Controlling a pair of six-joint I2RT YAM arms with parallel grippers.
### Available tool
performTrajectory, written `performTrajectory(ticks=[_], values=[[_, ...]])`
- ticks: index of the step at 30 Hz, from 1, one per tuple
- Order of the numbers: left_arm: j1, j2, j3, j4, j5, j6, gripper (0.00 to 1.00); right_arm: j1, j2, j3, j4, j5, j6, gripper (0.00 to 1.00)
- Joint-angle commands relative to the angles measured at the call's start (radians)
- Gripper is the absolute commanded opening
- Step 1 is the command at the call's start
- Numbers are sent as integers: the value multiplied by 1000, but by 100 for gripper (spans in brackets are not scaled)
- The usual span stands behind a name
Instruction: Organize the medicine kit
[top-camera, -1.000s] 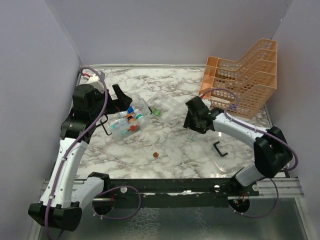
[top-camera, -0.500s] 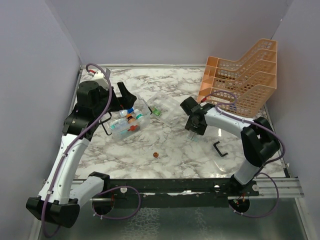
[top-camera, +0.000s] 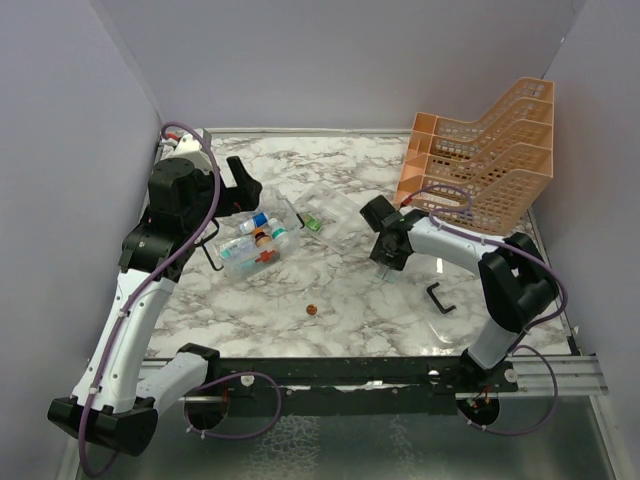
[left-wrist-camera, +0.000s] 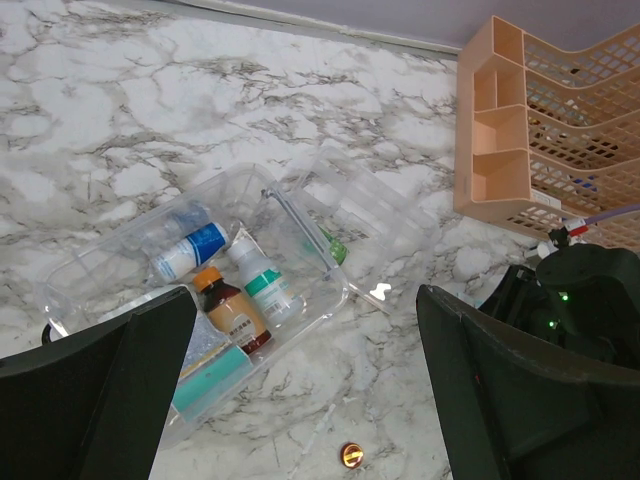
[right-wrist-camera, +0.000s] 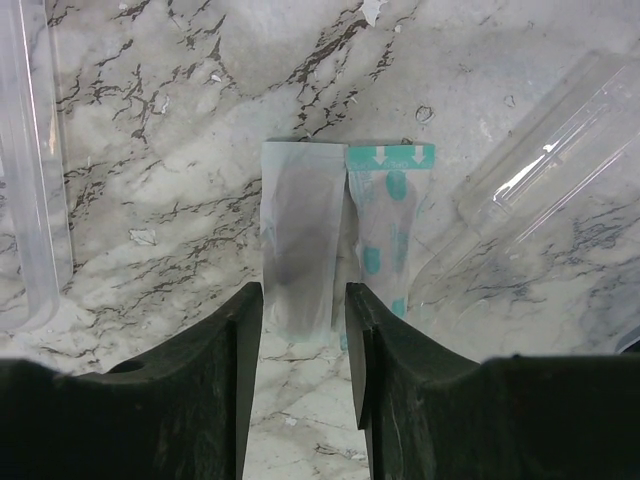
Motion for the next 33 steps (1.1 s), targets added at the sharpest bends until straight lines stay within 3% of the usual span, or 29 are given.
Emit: performTrajectory(ticks=[1,8,14,17,23,29,33], values=[[-3,-4,9,-13,-43,8,95,-2,32,31,30,8,7,36],[-3,1,9,-12,-45,8,95,-3,71,41,41,-3,-5,32],[-3,6,7,-10,-43,9,96,-3,81,28,48,-13,-1,44],[-2,6,4,-10,-42,8,95,-6,88,25,54,-20,-4,44],[-3,10,2,-10,-39,6,95,-8,92,28,53,-25,-3,33],[-3,11,5,-8,-35,5,95,-8,51,33,87,-49,-37,15],[-3,16,14,-9,-35,26,95,-8,12,30,144,-91,-60,10]])
